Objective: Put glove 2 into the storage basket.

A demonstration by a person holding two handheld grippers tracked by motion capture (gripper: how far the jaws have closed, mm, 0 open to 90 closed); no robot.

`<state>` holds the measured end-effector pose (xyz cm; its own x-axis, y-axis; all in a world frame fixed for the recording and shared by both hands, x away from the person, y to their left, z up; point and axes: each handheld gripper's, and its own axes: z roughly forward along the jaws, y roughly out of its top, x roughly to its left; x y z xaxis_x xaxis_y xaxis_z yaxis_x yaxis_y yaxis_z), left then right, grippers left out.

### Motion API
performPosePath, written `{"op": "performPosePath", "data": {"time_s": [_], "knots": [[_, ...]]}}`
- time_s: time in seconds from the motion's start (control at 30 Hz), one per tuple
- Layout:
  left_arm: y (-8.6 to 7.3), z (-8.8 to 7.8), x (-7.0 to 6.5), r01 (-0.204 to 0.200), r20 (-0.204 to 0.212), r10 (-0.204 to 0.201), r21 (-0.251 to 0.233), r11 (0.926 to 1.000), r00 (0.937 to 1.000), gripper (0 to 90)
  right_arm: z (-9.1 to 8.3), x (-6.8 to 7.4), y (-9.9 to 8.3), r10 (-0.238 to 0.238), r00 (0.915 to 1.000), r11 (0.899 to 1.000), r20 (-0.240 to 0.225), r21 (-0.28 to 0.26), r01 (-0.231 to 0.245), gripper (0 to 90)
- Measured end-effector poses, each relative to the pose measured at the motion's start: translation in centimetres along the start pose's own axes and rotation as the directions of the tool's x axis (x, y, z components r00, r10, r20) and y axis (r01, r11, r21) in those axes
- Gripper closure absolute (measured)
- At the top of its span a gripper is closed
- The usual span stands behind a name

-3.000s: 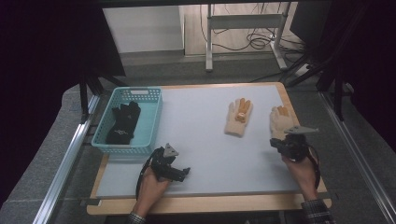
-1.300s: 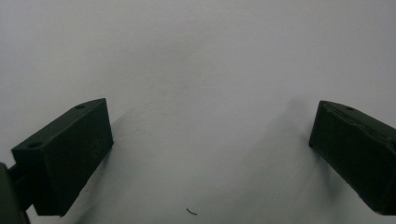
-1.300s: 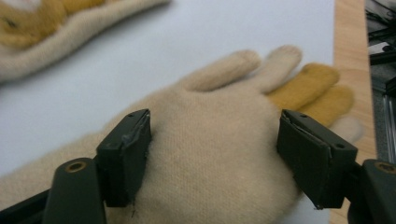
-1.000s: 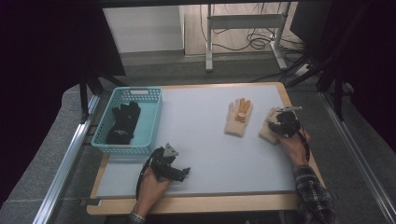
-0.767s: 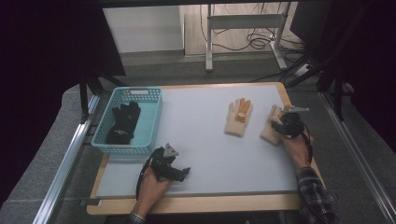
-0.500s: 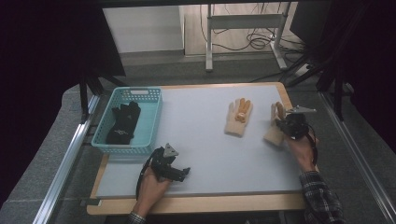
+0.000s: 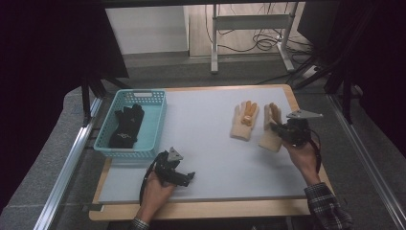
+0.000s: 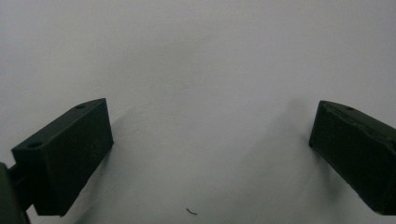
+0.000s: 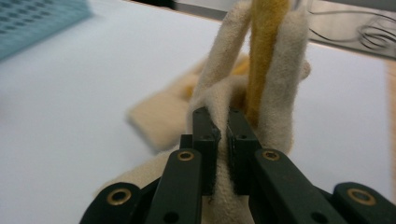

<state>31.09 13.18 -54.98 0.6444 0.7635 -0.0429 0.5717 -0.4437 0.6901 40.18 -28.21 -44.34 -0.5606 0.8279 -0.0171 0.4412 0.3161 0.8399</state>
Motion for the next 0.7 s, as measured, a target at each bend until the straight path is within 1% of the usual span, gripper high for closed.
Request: {"op": "performPosePath", "data": {"time_s": [0.03, 0.07, 0.1, 0.17, 0.2, 0.23, 0.27, 0.3, 0.33, 0.4, 0.43, 0.47, 0.5, 0.53, 0.57, 0.6, 0.7], "knots": [[0.0, 0.0, 0.0, -0.001, 0.000, 0.001, 0.000, 1.0000, 1.0000, 0.0, 0.0, 1.5, 0.5, -0.020, 0.9990, 1.000, -0.039, -0.009, 0.020, 83.5], [0.0, 0.0, 0.0, -0.001, 0.000, 0.001, 0.000, 1.0000, 1.0000, 0.0, 0.0, 1.5, 0.5, -0.020, 0.9990, 1.000, -0.039, -0.009, 0.020, 83.5], [0.0, 0.0, 0.0, -0.001, -0.001, 0.001, -0.002, 1.0000, 1.0000, 0.0, 0.2, 3.1, 0.8, -0.046, 0.9958, 0.999, -0.079, -0.014, 0.045, 83.5], [0.0, 0.0, 0.0, -0.001, -0.001, 0.001, -0.002, 1.0000, 1.0000, 0.0, 0.7, 4.7, 1.1, -0.069, 0.9901, 0.998, -0.122, -0.014, 0.068, 83.3], [0.0, 0.0, 0.0, -0.001, -0.001, 0.001, -0.002, 1.0000, 1.0000, 0.0, 0.7, 4.7, 1.1, -0.069, 0.9901, 0.998, -0.122, -0.014, 0.068, 83.3], [0.0, 0.0, 0.0, -0.003, -0.002, 0.003, -0.001, 1.0000, 1.0000, 0.0, 1.3, 6.5, 1.2, -0.088, 0.9816, 0.996, -0.169, -0.015, 0.087, 83.3], [0.0, 0.0, 0.0, -0.003, -0.002, 0.003, -0.001, 1.0000, 1.0000, 0.0, 1.3, 6.5, 1.2, -0.088, 0.9816, 0.996, -0.169, -0.015, 0.087, 83.3], [0.0, 0.0, 0.0, -0.003, -0.001, 0.003, 0.000, 1.0000, 1.0000, 0.0, 1.8, 7.9, 1.2, -0.097, 0.9744, 0.995, -0.203, -0.010, 0.097, 83.2], [0.0, 0.0, 0.0, -0.003, -0.001, 0.003, -0.001, 1.0000, 1.0000, 0.0, 2.1, 8.4, 1.2, -0.106, 0.9709, 0.994, -0.215, -0.008, 0.106, 83.1], [0.0, 0.0, 0.0, -0.001, -0.001, 0.001, -0.002, 1.0000, 1.0000, 0.0, 2.9, 10.1, 1.0, -0.122, 0.9603, 0.992, -0.251, -0.001, 0.126, 83.0], [0.0, 0.0, 0.0, -0.001, -0.001, 0.001, -0.002, 1.0000, 1.0000, 0.0, 2.9, 10.1, 1.0, -0.122, 0.9603, 0.992, -0.251, -0.001, 0.126, 83.0], [0.0, 0.0, 0.0, -0.001, -0.002, 0.001, -0.002, 1.0000, 1.0000, 0.0, 3.2, 10.8, 0.8, -0.126, 0.9558, 0.991, -0.266, 0.005, 0.132, 82.9], [0.0, 0.0, 0.0, -0.001, -0.001, 0.001, -0.002, 1.0000, 1.0000, 0.0, 4.2, 12.0, 0.3, -0.131, 0.9459, 0.989, -0.297, 0.021, 0.143, 82.8], [0.0, 0.0, 0.0, -0.001, -0.001, 0.001, -0.002, 1.0000, 1.0000, 0.0, 4.2, 12.0, 0.3, -0.131, 0.9459, 0.989, -0.297, 0.021, 0.143, 82.8], [0.0, 0.0, 0.0, -0.001, -0.001, 0.001, -0.002, 1.0000, 1.0000, 0.0, 4.5, 12.3, 0.1, -0.132, 0.9434, 0.989, -0.304, 0.028, 0.147, 82.8], [0.0, 0.0, 0.0, -0.001, -0.001, 0.001, -0.002, 1.0000, 1.0000, 0.0, 5.3, 13.2, -0.5, -0.136, 0.9370, 0.986, -0.322, 0.044, 0.158, 82.8], [0.0, 0.0, 0.0, -0.003, -0.001, 0.003, 0.000, 1.0000, 1.0000, 0.0, 6.3, 14.3, -1.5, -0.138, 0.9267, 0.982, -0.350, 0.073, 0.174, 82.2]]}}
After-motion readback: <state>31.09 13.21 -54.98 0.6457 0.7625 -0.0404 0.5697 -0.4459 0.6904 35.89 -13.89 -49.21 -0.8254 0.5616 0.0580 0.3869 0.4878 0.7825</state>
